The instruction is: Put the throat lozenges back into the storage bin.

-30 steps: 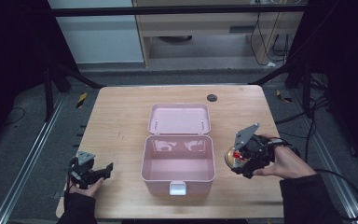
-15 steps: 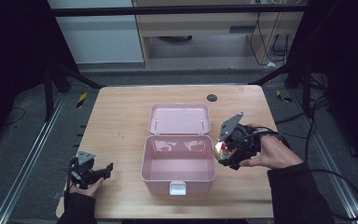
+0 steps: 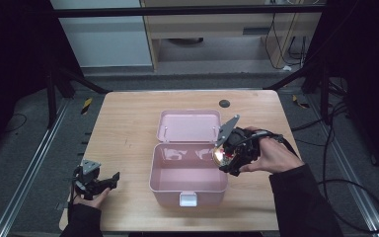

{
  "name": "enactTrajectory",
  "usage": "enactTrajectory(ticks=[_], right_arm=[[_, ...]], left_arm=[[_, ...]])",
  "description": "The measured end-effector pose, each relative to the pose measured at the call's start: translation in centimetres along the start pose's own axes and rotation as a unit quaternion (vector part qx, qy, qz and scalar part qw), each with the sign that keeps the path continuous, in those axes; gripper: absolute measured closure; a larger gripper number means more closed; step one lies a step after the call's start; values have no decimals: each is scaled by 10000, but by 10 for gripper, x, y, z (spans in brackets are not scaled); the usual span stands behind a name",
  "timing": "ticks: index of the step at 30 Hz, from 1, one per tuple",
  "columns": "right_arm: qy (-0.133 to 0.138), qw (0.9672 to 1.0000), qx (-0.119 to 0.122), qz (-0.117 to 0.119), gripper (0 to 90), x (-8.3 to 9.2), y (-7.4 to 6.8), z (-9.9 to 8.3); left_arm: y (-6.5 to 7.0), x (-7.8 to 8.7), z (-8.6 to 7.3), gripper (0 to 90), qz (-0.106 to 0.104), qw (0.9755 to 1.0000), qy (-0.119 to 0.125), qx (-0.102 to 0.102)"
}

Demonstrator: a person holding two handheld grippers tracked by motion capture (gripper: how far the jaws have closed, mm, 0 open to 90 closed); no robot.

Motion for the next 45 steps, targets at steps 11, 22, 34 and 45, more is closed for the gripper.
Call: enactTrajectory(ticks=[11,22,34,45], right_arm=[[44,9999,94,101,205,-23,-1,13],[-116,9994,234,221,205,-46,-7,10],[-216,9989,207,348,206,-60,-11,-1],[-415,9982,162,405,205,-74,-13,-13]], left_arm=[[0,0,0,202,-3,10000,7,-7],[-1,0,0,202,1,10000,10,-10],[-1,0,0,202,2,10000,13,-12],[-1,0,0,202,-3,10000,7,-21]])
Point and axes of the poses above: each handheld gripper's, and its own axes: x roughly backward along the jaws, z roughly out of its top, y roughly to its right, the point moved 1 cm from there along -x, roughly forward along the jaws, and after that the axes turned 14 degrees about y, right-handed, at the moved point
